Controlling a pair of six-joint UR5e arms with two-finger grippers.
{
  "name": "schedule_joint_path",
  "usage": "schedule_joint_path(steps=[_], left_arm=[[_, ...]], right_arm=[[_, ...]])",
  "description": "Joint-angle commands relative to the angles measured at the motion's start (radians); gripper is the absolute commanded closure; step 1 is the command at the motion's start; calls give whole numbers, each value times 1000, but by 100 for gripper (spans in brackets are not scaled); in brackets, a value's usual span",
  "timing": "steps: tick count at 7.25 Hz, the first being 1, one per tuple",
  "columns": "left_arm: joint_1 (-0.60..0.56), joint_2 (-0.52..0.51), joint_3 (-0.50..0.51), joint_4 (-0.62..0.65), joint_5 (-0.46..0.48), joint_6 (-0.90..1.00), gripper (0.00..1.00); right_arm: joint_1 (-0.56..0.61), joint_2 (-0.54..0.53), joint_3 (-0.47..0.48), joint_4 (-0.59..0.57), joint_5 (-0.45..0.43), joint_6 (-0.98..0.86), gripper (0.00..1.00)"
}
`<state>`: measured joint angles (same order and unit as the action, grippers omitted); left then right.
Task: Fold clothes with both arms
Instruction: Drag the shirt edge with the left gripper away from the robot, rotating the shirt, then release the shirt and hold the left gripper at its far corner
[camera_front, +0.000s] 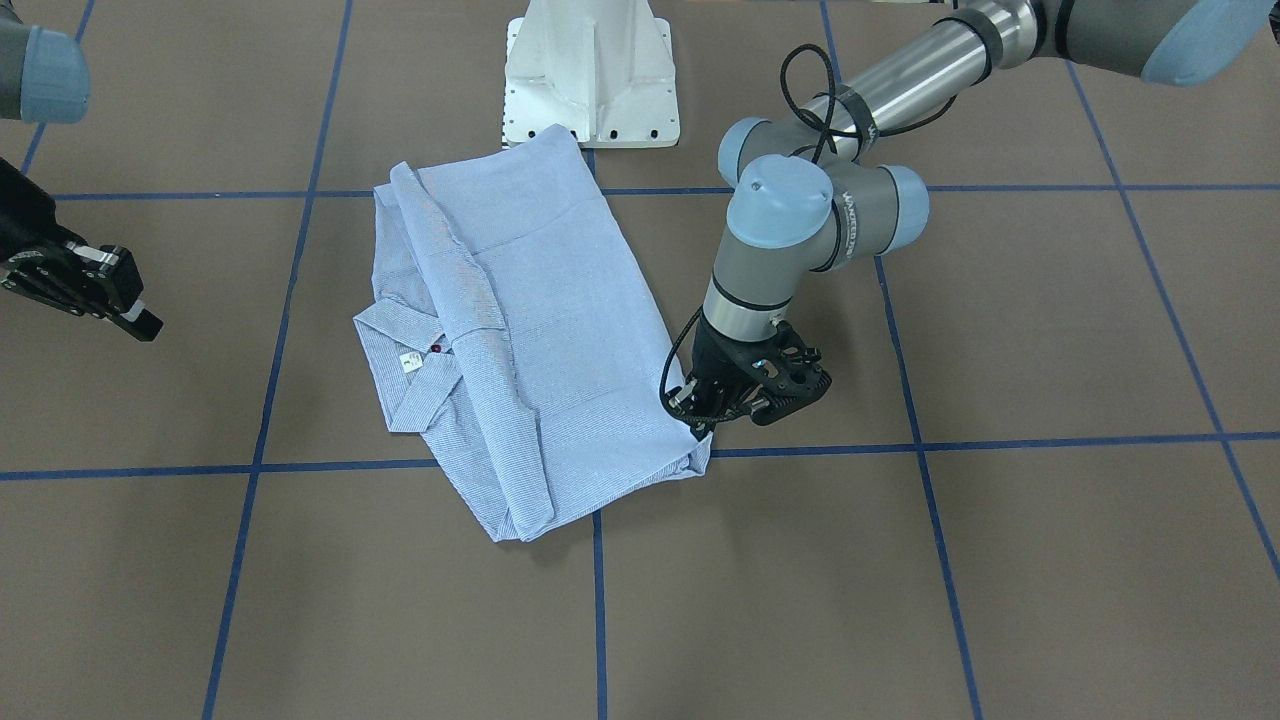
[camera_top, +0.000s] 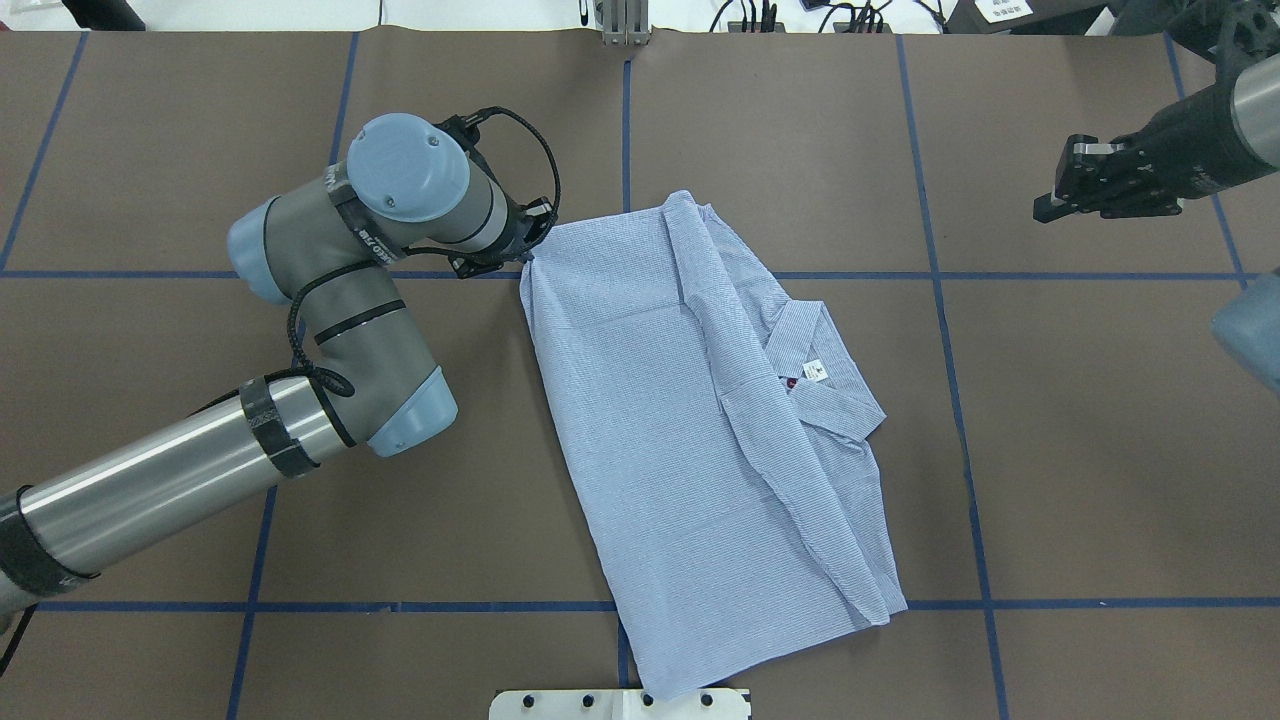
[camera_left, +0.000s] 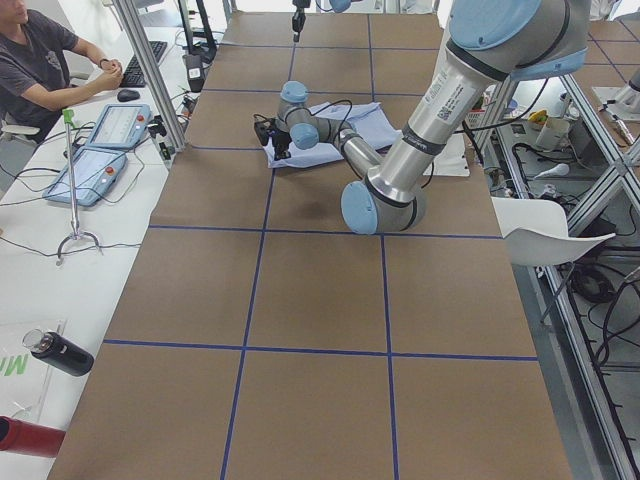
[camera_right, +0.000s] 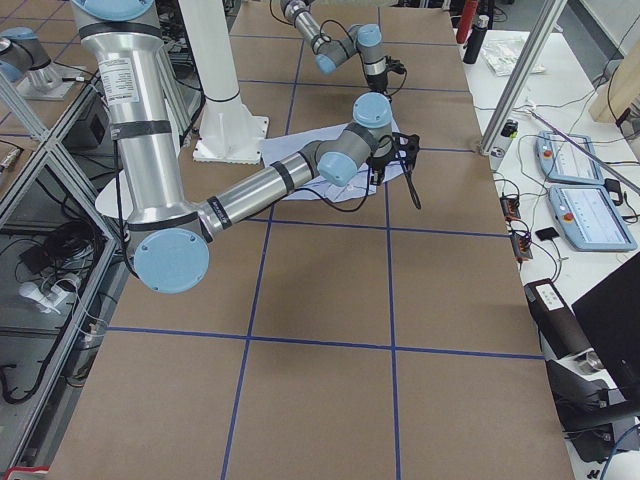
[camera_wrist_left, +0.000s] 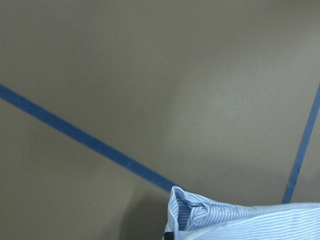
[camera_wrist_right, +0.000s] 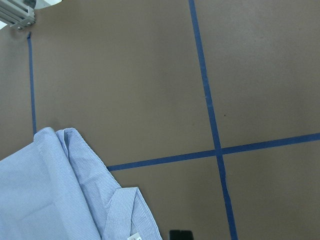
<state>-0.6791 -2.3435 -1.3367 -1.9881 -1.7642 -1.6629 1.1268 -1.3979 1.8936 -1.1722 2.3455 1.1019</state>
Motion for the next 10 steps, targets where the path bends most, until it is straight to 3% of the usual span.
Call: schedule_joint_path(steps=[1, 2, 4, 5, 10], left_arm=[[-22, -62, 149, -137, 80, 26, 100], [-30, -65, 233, -278, 97, 26, 100], [-49, -72, 260, -304, 95, 28, 100], [-54, -72, 260, -304, 95, 37, 100], [-68, -99, 301, -333, 97, 40, 100]], right_arm=[[5, -6, -1, 3, 6, -42, 100], [7, -6, 2, 5, 12, -42, 100], [20, -12, 9, 9, 17, -42, 95], [25, -16, 18, 9, 5, -39, 1], [30, -32, 31, 11, 6, -40, 0]])
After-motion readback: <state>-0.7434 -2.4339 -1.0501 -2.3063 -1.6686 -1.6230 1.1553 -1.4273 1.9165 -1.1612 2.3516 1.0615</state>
